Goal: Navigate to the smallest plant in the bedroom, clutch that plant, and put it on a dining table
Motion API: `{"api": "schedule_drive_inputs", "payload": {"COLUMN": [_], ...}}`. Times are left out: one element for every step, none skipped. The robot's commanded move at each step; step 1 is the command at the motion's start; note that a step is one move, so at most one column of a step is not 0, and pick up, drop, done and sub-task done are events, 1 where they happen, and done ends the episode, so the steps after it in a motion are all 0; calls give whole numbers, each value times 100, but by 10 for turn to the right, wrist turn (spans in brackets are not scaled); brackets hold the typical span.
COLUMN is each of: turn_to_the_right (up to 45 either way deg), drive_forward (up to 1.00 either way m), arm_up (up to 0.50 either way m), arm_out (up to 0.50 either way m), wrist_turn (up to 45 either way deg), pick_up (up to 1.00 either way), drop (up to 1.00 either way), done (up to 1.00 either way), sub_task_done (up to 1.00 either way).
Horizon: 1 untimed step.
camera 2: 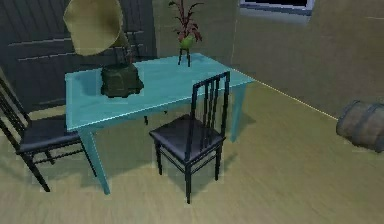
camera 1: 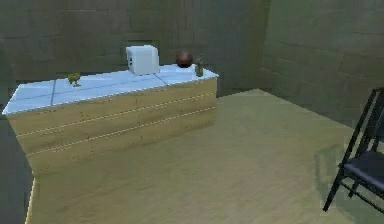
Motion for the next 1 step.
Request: {"api": "schedule_drive_inputs", "payload": {"turn_to_the_right": [0], "drive_forward": [100], "arm_up": [0], "arm_out": [0], "wrist_turn": [0], "pick_up": [0], "drop": [0], "done": [0], "sub_task_done": [0]}}
